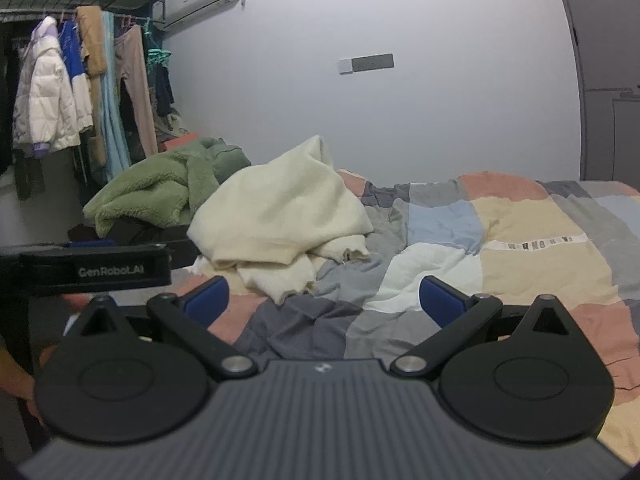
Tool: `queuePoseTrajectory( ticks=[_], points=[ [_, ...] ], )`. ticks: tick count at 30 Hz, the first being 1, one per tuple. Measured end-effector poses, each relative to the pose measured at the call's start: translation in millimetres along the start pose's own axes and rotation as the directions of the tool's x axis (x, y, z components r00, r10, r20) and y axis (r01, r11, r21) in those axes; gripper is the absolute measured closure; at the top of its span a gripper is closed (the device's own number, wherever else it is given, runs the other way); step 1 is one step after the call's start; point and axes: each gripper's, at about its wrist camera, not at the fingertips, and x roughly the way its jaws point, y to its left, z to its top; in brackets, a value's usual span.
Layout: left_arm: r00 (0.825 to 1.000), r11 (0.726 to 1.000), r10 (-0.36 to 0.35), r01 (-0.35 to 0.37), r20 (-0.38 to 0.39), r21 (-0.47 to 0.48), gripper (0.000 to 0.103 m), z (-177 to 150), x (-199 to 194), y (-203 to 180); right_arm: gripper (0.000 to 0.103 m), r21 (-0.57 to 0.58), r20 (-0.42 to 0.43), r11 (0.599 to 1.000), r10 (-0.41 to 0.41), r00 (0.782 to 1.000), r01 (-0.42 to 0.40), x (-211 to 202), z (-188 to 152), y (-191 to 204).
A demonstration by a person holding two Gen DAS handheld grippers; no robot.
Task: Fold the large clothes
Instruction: 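Reach both grippers toward the cream fleece garment and grasp its edge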
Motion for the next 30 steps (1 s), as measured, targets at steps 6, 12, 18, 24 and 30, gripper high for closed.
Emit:
queuePoseTrajectory(
  ticks=[6, 12, 18, 24, 30],
  points=[
    [1.0, 0.997, 0.007, -0.008, -0.019, -0.071, 0.0, 12, 27, 27, 0.0, 0.037, -0.009, 0.999, -0.012, 1.0, 0.013, 30, 15, -3],
    [0.999, 0.995, 0.041, -0.042, -0.016, -0.095, 0.0, 25, 59, 46, 0.0, 0.059, -0.027, 0.998, -0.007, 1.0, 0.009, 66, 26, -2],
    [0.994, 0.987, 0.106, -0.108, -0.021, -0.116, 0.0, 24, 102, 67, 0.0, 0.122, -0.063, 0.993, 0.013, 0.998, -0.006, 102, 27, -7],
    [0.989, 0.984, 0.13, -0.137, -0.067, -0.117, 0.0, 21, 146, 93, 0.0, 0.155, -0.101, 0.987, 0.056, 0.993, -0.04, 136, 26, -11],
    [0.992, 0.986, 0.065, -0.08, -0.106, -0.144, 0.0, 20, 181, 119, 0.007, 0.126, -0.131, 0.986, 0.122, 0.984, -0.106, 169, 27, 1]
  ],
)
